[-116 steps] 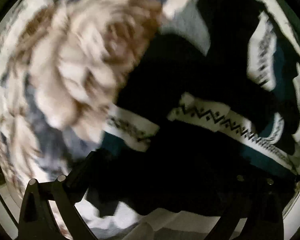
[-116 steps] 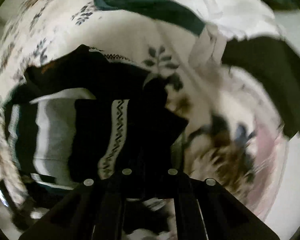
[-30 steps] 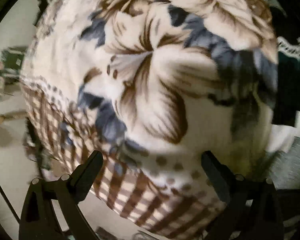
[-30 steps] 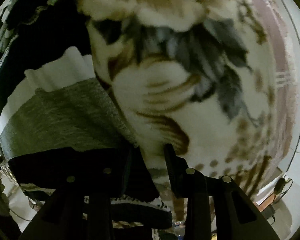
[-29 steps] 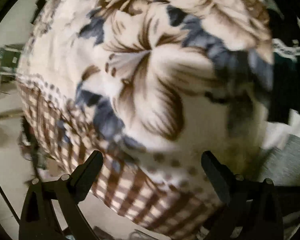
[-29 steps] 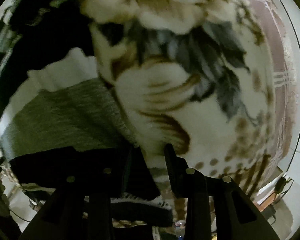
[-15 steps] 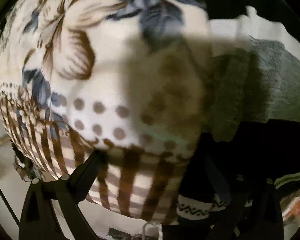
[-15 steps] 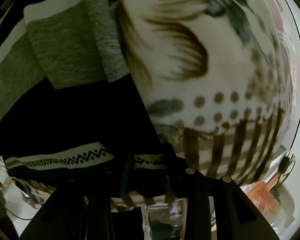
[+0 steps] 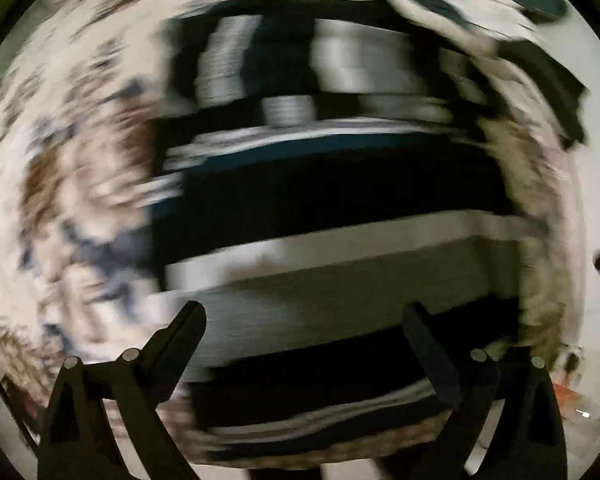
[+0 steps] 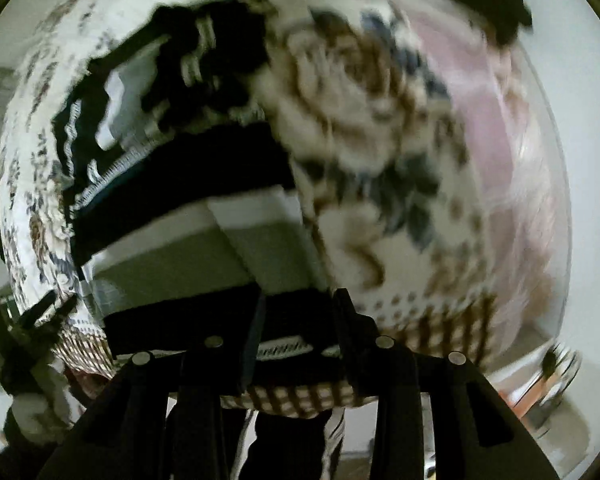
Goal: Fold small clothes
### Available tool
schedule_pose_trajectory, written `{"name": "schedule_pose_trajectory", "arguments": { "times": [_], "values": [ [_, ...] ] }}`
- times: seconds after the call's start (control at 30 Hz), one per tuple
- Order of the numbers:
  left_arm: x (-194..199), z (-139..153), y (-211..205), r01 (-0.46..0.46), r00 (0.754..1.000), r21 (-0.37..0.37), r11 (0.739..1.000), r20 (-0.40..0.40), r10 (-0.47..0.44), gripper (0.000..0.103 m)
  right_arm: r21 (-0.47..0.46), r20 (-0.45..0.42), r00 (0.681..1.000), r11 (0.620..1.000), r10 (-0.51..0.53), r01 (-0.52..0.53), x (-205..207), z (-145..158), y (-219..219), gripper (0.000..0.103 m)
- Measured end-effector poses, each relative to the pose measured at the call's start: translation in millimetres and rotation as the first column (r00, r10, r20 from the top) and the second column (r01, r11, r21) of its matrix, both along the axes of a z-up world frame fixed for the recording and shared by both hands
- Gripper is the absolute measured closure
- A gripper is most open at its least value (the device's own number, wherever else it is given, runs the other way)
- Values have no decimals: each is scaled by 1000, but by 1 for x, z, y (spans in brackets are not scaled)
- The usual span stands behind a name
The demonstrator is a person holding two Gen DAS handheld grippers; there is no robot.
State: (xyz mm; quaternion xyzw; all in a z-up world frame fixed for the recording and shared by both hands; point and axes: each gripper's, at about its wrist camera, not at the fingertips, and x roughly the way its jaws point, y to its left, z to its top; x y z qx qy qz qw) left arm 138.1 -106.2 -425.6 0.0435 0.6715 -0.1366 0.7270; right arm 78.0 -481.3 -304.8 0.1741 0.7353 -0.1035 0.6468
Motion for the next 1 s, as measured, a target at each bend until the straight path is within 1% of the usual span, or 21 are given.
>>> {"name": "schedule_pose_trajectory", "arguments": {
  "times": [0.03, 0.07, 0.1, 0.13, 0.17, 0.2, 0.23, 0.27, 0.3, 0.4, 0.43, 0.47, 0.5, 0.57, 0.7, 0.73, 0.77, 0.8, 0.87, 0.93, 1.0],
  "values": [
    [-1, 6, -37, 13, 1000, -23, 1000, -11, -13, 2, -9, 10, 1000, 1000, 12, -12, 36, -14, 10, 66],
    [-9, 3, -67, 31, 999, -61, 998, -37, -33, 2, -13, 20, 1000, 1000, 20, -19, 40, -11, 4, 66],
    [-10, -8, -78, 45, 997, -75, 996, -58, -49, 2, -18, 28, 999, 1000, 25, -24, 44, -10, -6, 66],
    [-13, -18, -105, 61, 993, -89, 994, -94, -70, 2, -19, 28, 999, 1000, 25, -25, 52, -22, -11, 66],
    [-12, -24, -128, 66, 990, -99, 993, -120, -78, 3, -17, 27, 999, 1000, 26, -25, 58, -24, -21, 66],
    [-19, -37, -147, 70, 984, -109, 992, -157, -87, 3, -16, 27, 999, 999, 29, -28, 61, -24, -32, 66],
    [-28, -52, -168, 73, 975, -116, 991, -199, -95, 3, -21, 27, 999, 999, 33, -32, 64, -52, -48, 66],
    [-30, -64, -181, 72, 970, -115, 991, -225, -97, 3, -31, 25, 999, 999, 33, -33, 65, -64, -58, 66],
    [-36, -78, -198, 70, 962, -111, 991, -256, -96, 3, -33, 29, 999, 999, 30, -29, 65, -72, -67, 66],
    [-49, -106, -239, 51, 950, -82, 995, -302, -74, 3, -20, 42, 999, 1000, 12, -11, 68, -83, -93, 66],
    [-51, -114, -248, 50, 949, -66, 997, -307, -68, 3, -13, 43, 999, 1000, 11, -10, 71, -87, -99, 66],
    [-54, -121, -255, 56, 953, -34, 998, -297, -64, 3, -7, 43, 999, 1000, 11, -10, 75, -90, -102, 66],
    [-56, -126, -261, 72, 959, 6, 997, -275, -68, 3, 2, 44, 999, 1000, 14, -14, 78, -93, -106, 66],
    [-59, -132, -268, 99, 965, 55, 994, -248, -82, 3, 14, 57, 998, 1000, 25, -26, 89, -98, -113, 66],
    [-61, -129, -270, 114, 975, 75, 991, -201, -97, 4, 64, 100, 995, 997, 26, -32, 125, -110, -117, 66],
    [-61, -127, -269, 116, 978, 77, 990, -183, -101, 12, 83, 116, 993, 996, 25, -34, 141, -116, -116, 66],
    [-61, -126, -270, 115, 982, 84, 990, -159, -101, 25, 92, 125, 992, 995, 26, -37, 151, -121, -115, 66],
    [-60, -121, -267, 111, 986, 89, 990, -134, -98, 34, 102, 133, 991, 994, 24, -38, 161, -125, -113, 66],
    [-57, -112, -260, 94, 991, 85, 992, -102, -85, 72, 138, 149, 989, 989, 23, -44, 191, -139, -109, 66],
    [-51, -105, -250, 71, 992, 59, 996, -105, -64, 84, 167, 158, 987, 985, 18, -44, 216, -150, -105, 66],
    [-45, -98, -238, 44, 992, 19, 999, -116, -41, 86, 191, 167, 986, 981, 1, -33, 246, -163, -102, 66]
  ]
}}
